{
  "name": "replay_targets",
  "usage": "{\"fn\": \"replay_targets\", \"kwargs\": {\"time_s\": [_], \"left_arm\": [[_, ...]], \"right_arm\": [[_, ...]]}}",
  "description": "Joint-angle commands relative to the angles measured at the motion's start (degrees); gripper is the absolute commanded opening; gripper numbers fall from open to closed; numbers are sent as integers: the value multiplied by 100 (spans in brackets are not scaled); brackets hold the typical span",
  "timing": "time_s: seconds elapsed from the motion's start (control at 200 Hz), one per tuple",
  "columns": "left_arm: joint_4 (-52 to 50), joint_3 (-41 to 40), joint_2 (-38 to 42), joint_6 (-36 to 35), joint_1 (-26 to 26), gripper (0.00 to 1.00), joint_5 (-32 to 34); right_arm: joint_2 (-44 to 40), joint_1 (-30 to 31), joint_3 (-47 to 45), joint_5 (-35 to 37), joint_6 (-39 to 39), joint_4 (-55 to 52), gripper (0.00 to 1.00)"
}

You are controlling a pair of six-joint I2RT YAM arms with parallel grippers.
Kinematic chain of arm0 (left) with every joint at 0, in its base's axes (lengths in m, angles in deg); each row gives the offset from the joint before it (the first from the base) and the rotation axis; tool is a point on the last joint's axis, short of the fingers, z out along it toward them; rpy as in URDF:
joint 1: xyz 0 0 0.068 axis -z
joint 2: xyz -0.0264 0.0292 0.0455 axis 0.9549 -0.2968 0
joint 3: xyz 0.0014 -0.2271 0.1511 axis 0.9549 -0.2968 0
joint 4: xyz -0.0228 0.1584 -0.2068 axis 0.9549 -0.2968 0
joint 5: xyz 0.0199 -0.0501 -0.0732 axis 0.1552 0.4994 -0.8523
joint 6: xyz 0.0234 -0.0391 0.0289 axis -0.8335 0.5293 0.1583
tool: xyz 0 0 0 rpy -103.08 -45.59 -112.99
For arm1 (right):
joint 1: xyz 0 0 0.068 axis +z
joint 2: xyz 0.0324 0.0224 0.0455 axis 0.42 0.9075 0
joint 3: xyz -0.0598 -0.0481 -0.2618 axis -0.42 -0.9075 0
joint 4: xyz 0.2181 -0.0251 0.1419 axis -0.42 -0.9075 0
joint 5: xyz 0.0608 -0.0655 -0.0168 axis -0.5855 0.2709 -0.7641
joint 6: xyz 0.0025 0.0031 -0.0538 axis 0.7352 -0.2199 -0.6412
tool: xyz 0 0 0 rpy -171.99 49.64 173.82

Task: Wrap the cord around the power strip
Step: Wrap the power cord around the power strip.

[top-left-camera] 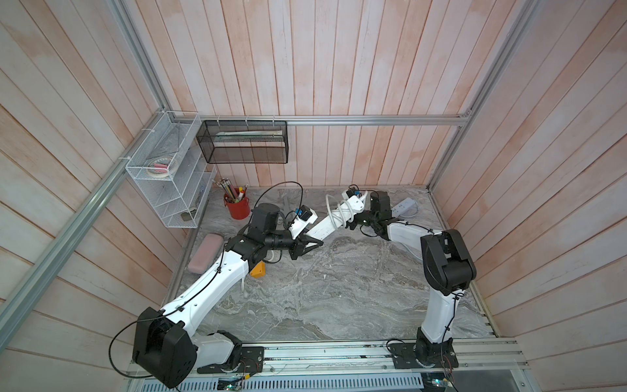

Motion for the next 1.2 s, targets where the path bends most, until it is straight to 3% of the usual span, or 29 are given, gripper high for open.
{"fn": "replay_targets", "kwargs": {"time_s": [0.0,0.09,0.22,0.295,0.565,0.85,0.97,1.195], "left_arm": [[1142,96,161,528,-23,0,184],[1229,199,129,716,-33,0,441],[1475,253,107,961,-48,0,927],[1574,326,61,1089,-108,0,1341],[1067,1164,-723,1275,-661,0,2845],[-143,1577,-1644,36,-918,0,4576],[-283,1536,-1795,-67,-996,0,4835],[-516,1491,-1773,-233,-896,0,4591]], "right_arm": [[166,146,-244,354,883,1273,49],[207,250,-467,572,1237,1789,43],[140,381,-709,827,1428,2037,13],[-84,405,-846,1069,1295,1711,0],[-1566,1424,-1313,2209,-940,-1078,0],[-2842,1968,-1200,3429,-2233,-3001,0],[-3301,2005,-1053,3615,-2594,-3355,0],[-3541,2145,-439,4452,-3259,-3970,0]]}}
